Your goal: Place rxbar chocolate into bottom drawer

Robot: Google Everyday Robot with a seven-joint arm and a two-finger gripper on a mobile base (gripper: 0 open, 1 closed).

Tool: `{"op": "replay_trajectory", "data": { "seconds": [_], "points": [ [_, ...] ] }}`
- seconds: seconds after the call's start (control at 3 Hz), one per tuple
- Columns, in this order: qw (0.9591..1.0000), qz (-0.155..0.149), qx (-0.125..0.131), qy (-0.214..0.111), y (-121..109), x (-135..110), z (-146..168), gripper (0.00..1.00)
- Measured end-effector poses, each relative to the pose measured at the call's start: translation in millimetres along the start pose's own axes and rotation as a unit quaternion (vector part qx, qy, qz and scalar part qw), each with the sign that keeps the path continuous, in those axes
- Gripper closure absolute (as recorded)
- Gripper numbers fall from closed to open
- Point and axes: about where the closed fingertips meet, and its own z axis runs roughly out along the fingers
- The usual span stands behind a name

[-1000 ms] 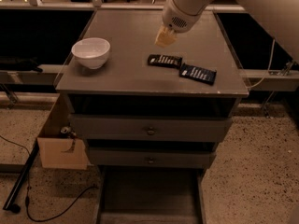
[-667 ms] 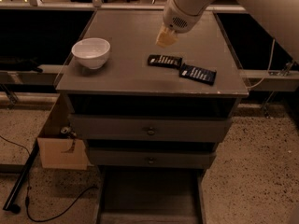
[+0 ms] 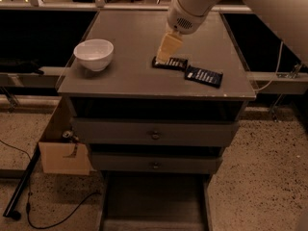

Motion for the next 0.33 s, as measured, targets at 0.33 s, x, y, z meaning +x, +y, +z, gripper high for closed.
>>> {"op": "replay_trajectory", "data": {
  "seconds": [0.33],
  "points": [
    [1.0,0.0,0.0,0.0,0.0,0.0,0.0,0.0]
  ]
}}
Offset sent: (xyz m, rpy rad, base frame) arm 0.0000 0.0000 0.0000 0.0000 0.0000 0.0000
